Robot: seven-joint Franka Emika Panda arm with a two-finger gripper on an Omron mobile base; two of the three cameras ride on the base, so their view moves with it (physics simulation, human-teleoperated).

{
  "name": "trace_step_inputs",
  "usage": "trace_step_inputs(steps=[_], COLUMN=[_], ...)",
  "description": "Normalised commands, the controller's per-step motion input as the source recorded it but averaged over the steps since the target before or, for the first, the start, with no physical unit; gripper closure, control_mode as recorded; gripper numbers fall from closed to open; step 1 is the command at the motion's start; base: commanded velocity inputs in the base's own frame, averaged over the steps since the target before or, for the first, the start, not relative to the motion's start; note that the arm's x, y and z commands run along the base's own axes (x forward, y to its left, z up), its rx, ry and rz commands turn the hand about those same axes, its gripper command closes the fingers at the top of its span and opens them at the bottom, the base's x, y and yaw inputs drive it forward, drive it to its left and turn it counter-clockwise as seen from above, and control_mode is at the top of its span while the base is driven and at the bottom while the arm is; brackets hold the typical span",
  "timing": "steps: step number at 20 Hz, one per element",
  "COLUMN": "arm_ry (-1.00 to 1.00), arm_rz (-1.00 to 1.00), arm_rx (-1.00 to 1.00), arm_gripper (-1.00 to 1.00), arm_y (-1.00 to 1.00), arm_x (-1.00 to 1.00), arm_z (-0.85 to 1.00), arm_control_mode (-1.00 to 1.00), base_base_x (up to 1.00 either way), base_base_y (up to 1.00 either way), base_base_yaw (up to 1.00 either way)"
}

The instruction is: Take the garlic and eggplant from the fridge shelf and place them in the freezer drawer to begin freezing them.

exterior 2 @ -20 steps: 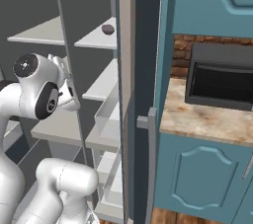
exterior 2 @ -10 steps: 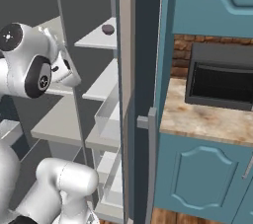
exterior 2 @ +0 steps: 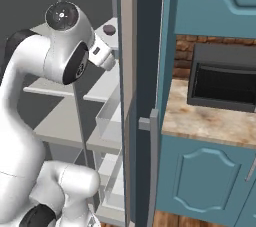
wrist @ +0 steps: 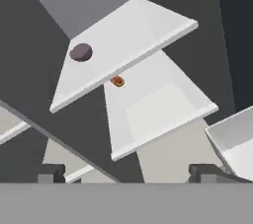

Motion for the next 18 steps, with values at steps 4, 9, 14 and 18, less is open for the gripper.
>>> trace_step_inputs(steps=[4,9,14,18], arm_ry=[0.08,0.05,-0.03,-0.03], arm_rz=[0.46,0.39,0.18,0.06], arm_rx=[-0.15,-0.16,-0.06,-0.04], arm_gripper=[-1.00,-1.00,-1.00,-1.00], arm_y=[-0.04,0.00,0.02,0.23], arm_x=[0.96,1.00,0.98,0.99], arm_z=[0.10,-0.02,-0.14,-0.38], arm_control_mode=[-1.00,-1.00,-1.00,-1.00], base_base_x=[0.00,0.00,0.00,0.00], base_base_y=[0.00,0.00,0.00,0.00], base_base_yaw=[0.00,0.00,0.00,0.00])
